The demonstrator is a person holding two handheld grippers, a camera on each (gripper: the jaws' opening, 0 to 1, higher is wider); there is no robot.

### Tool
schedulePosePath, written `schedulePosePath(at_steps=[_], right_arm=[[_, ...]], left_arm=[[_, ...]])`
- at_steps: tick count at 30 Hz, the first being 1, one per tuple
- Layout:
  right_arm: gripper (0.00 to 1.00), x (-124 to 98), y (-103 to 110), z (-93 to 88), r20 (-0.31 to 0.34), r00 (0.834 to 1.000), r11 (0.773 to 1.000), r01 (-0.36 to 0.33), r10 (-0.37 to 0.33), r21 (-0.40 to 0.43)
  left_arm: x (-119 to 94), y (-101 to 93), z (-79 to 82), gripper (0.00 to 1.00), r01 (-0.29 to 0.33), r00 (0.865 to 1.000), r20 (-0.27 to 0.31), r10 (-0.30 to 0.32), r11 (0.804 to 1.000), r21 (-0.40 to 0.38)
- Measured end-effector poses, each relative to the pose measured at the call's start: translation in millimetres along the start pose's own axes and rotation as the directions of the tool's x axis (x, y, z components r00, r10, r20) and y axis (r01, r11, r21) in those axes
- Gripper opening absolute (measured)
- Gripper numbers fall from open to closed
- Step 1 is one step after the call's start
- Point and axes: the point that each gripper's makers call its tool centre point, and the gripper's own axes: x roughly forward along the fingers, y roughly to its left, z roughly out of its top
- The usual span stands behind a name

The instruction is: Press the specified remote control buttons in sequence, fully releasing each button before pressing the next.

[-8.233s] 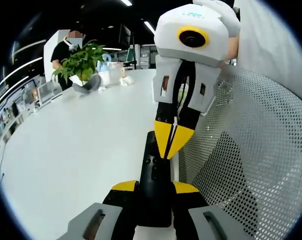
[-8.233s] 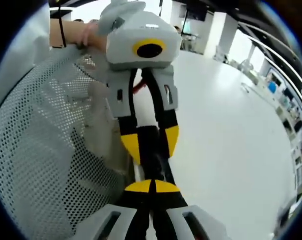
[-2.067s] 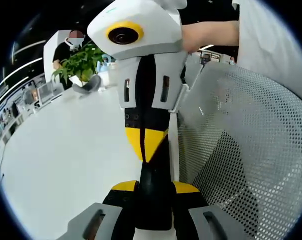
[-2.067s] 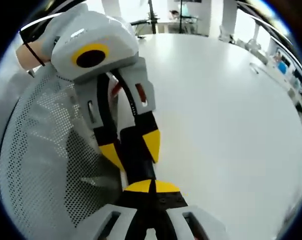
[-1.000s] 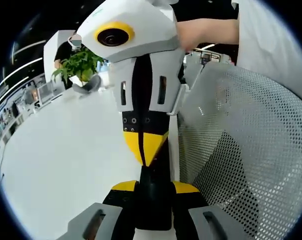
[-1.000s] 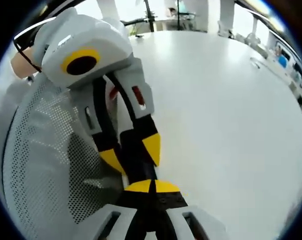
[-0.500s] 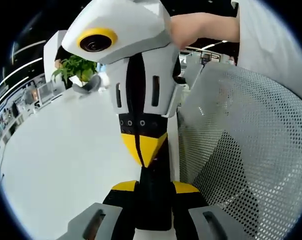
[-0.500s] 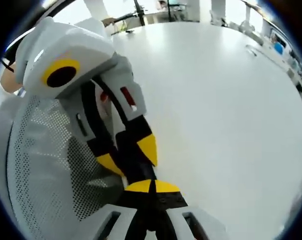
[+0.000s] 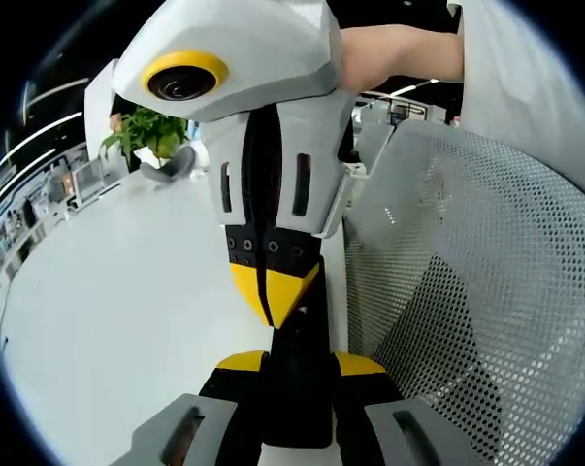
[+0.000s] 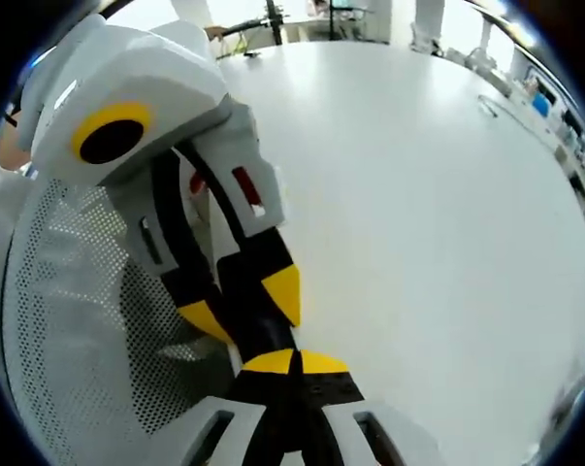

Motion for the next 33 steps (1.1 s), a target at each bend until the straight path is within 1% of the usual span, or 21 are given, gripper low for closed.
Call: schedulePosePath(at_steps=[10, 19, 26, 33], right_arm=[[0.00, -3.6, 2.7, -2.0, 0.085, 0.996, 0.999, 0.020, -0.017, -0.034], [0.00, -7.7, 23.9, -2.2, 0.134, 0.991, 0.998, 0.009, 0.000, -0.065], [0.00, -6.4, 20.7, 4.6, 0.172, 0.984, 0.994, 0.060, -0.044, -0.086], [0.00, -3.3, 20.8, 4.1, 0.154, 0.986, 0.988, 0.078, -0.057, -0.131]], left_arm=[[0.3, 0.3, 0.1, 0.25, -0.001, 1.000, 0.000, 0.001, 1.000, -0.001], [0.8, -0.3, 0.2, 0.25, -0.001, 1.000, 0.000, 0.001, 1.000, -0.001], [0.6, -0.5, 0.1, 0.25, -0.002, 1.000, 0.000, 0.002, 1.000, -0.002], [0.4, -0.3, -0.2, 0.25, -0.002, 1.000, 0.000, 0.002, 1.000, -0.001]])
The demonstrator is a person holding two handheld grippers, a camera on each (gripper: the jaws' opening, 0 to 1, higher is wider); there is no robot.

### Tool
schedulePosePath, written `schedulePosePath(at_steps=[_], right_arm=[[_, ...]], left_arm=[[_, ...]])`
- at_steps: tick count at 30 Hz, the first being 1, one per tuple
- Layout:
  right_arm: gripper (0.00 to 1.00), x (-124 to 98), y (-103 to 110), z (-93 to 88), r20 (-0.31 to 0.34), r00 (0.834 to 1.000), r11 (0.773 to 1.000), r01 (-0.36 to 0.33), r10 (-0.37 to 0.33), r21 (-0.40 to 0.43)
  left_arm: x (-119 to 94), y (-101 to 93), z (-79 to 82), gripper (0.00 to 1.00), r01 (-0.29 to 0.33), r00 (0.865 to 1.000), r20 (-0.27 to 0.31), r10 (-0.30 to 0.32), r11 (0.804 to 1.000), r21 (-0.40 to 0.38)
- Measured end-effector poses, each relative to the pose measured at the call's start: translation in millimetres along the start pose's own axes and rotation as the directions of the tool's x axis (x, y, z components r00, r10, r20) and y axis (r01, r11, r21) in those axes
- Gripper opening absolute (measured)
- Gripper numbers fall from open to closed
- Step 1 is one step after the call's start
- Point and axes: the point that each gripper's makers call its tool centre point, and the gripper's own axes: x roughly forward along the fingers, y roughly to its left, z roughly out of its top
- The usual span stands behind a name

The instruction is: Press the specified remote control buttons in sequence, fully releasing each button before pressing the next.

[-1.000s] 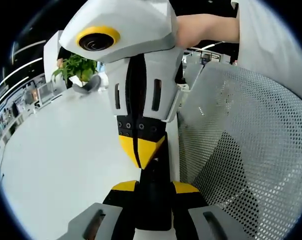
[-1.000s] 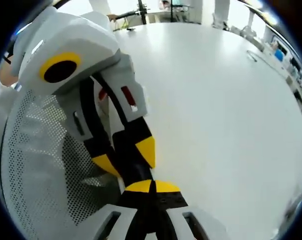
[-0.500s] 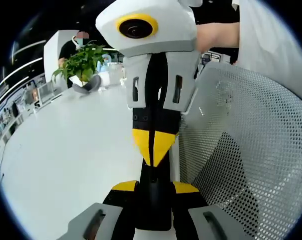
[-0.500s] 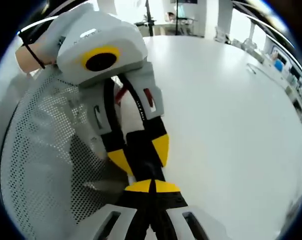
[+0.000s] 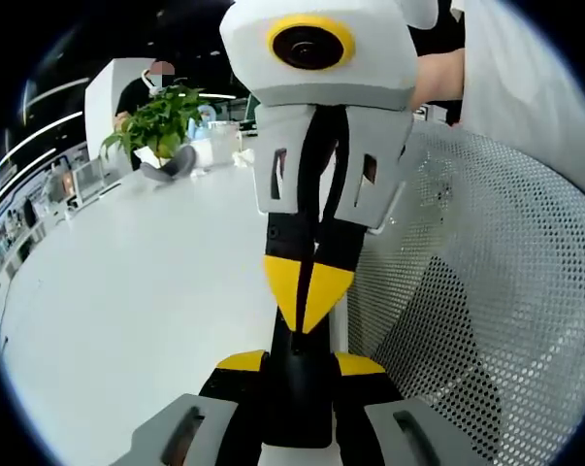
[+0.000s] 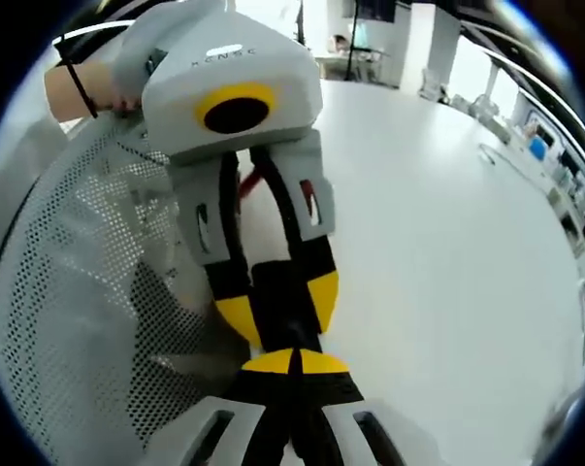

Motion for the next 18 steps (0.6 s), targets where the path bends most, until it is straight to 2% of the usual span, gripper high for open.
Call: schedulePosePath(at_steps=[7, 18], right_arm=[[0.00, 0.9, -0.4, -0.9, -0.013, 1.000, 1.000, 0.009, -0.009, -0.028], [0.00, 1.3, -1.6, -0.7, -0.012, 1.000, 1.000, 0.020, -0.020, -0.006]], left_arm=[[0.1, 0.2, -0.3, 0.25, 0.000, 1.000, 0.000, 0.000, 1.000, -0.001], [0.0, 0.6, -0.3, 0.25, 0.000, 1.000, 0.001, 0.000, 1.000, -0.001]])
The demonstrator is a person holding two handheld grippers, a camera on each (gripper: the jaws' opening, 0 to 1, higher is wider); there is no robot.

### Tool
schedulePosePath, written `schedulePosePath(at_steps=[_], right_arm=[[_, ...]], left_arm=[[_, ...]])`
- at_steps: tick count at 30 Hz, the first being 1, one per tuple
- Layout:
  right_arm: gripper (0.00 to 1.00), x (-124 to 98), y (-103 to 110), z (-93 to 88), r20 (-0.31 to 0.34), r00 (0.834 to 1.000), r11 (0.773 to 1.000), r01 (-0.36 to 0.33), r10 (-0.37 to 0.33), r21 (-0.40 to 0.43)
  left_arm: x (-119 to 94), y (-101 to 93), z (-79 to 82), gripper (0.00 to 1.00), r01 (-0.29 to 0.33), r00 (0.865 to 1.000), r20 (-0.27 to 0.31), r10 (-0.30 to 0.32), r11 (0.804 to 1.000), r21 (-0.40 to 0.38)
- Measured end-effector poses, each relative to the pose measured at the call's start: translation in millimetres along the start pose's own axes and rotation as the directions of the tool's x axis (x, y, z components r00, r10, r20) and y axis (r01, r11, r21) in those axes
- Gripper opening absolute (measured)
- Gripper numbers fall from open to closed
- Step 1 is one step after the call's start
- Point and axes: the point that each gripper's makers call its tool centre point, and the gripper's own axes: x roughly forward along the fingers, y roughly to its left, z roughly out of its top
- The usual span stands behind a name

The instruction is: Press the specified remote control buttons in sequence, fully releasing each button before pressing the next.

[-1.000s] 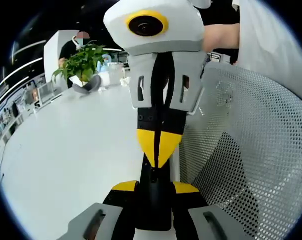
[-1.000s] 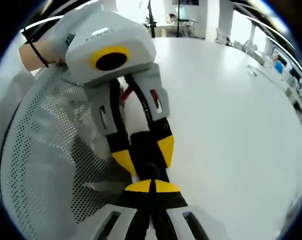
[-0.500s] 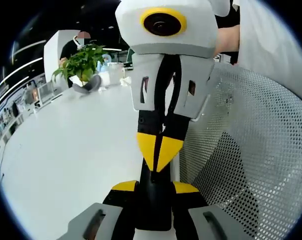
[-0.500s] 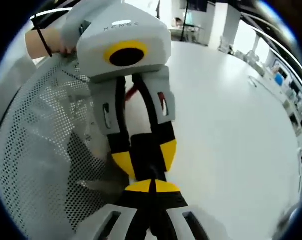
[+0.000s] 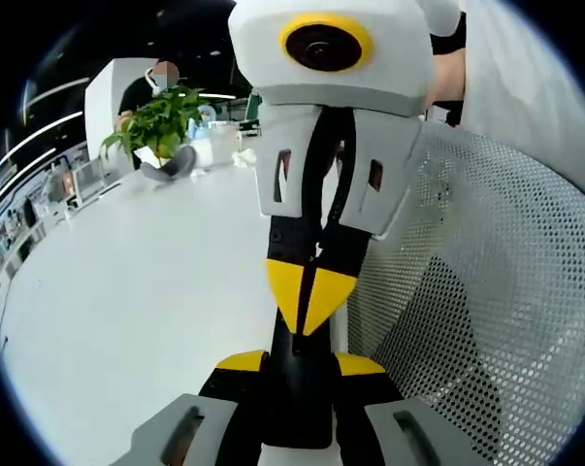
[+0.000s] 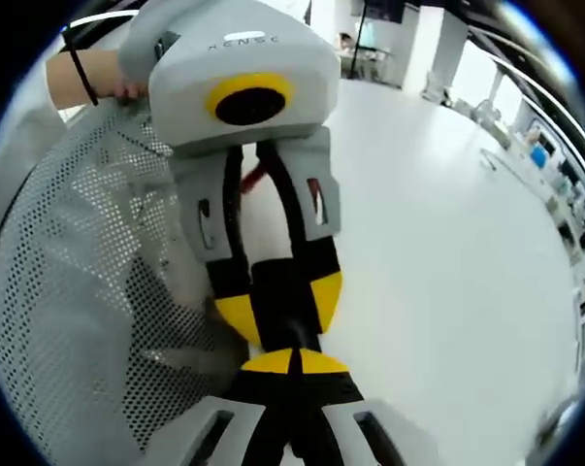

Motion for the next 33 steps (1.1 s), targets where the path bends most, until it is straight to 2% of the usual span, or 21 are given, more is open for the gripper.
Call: schedulePosePath(at_steps=[16, 21, 26, 33], right_arm=[[0.00, -2.0, -0.8, 1.4, 0.030, 0.999, 1.000, 0.017, -0.017, -0.002], [0.00, -3.6, 0.2, 7.8, 0.054, 0.998, 1.000, 0.011, -0.011, -0.008], [0.00, 1.6, 1.2, 4.6, 0.032, 0.999, 0.999, 0.011, -0.010, -0.034], [0.00, 1.4, 1.0, 4.7, 0.018, 1.000, 1.000, -0.005, 0.005, -0.019]], left_arm=[[0.0, 0.3, -0.2, 0.25, -0.001, 1.000, -0.001, 0.001, 1.000, 0.000], [0.0, 0.3, -0.1, 0.25, -0.001, 1.000, -0.001, 0.001, 1.000, 0.001], [-0.1, 0.2, 0.0, 0.25, -0.002, 1.000, -0.001, 0.002, 1.000, 0.000], [-0.4, 0.0, 0.1, 0.25, -0.001, 1.000, -0.001, 0.001, 1.000, 0.001]])
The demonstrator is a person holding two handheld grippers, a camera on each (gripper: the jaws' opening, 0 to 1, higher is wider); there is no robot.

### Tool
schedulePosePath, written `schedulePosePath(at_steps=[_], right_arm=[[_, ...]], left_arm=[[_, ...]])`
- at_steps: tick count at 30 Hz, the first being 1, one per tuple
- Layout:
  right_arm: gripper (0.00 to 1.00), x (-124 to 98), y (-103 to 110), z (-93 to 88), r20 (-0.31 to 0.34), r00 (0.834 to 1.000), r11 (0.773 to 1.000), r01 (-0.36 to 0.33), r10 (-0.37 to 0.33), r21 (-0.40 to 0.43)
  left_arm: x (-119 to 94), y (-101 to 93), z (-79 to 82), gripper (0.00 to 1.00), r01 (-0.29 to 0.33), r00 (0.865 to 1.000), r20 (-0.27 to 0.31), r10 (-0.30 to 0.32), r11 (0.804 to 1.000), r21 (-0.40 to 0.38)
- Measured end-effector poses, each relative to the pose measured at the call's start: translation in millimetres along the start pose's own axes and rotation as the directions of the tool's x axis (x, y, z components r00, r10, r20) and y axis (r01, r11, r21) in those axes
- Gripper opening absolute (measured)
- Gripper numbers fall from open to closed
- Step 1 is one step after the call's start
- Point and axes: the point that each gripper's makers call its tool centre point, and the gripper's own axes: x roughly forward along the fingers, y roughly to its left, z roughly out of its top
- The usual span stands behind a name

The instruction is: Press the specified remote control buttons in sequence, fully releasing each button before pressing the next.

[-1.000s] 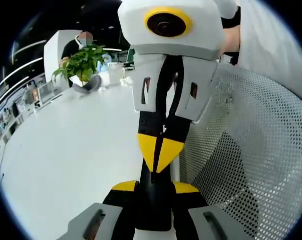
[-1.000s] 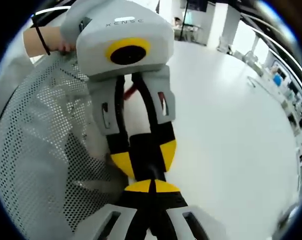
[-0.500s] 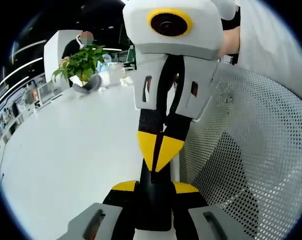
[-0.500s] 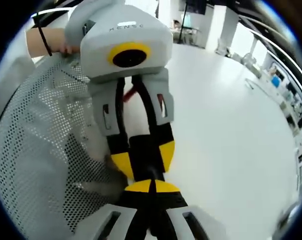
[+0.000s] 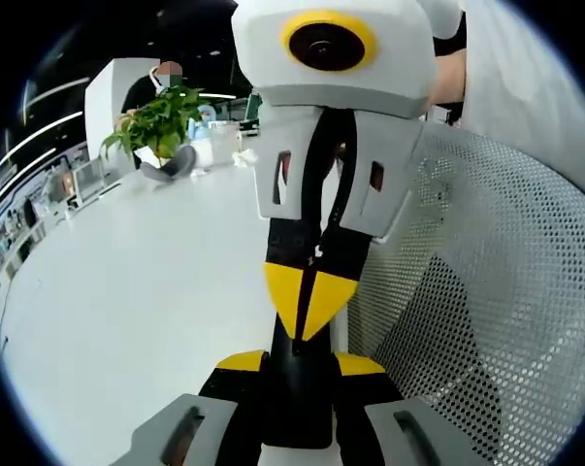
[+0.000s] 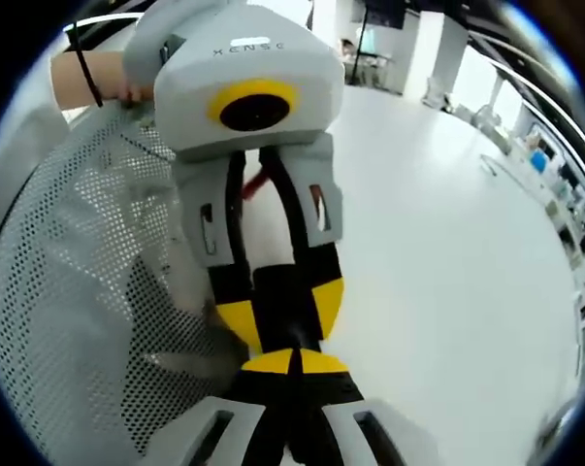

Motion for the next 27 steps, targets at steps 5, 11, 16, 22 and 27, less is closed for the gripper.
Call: schedulePosePath(at_steps=[5, 11, 16, 22, 27], right_arm=[[0.00, 0.5, 0.6, -0.6, -0.021, 1.000, 0.999, 0.005, -0.006, -0.047], [0.00, 0.9, -0.3, -0.8, -0.027, 1.000, 0.999, 0.002, -0.003, -0.032], [0.00, 1.3, -0.7, -0.5, -0.039, 0.999, 1.000, -0.010, 0.010, -0.001], [0.00, 2.0, 0.6, -0.7, -0.074, 0.997, 1.000, -0.013, 0.011, -0.027], [0.00, 2.6, 1.4, -0.6, -0.109, 0.994, 0.992, -0.034, 0.020, -0.125]], left_arm=[[-0.1, 0.0, 0.2, 0.25, 0.000, 1.000, 0.000, 0.000, 1.000, -0.001], [-0.1, -0.2, 0.2, 0.25, 0.000, 1.000, 0.001, 0.000, 1.000, 0.000], [0.1, -0.4, 0.1, 0.25, 0.000, 1.000, 0.001, 0.000, 1.000, 0.000], [0.2, -0.9, 0.1, 0.25, -0.001, 1.000, -0.002, 0.001, 1.000, 0.000], [0.3, -0.8, -0.1, 0.25, -0.002, 1.000, -0.004, 0.002, 1.000, 0.001]])
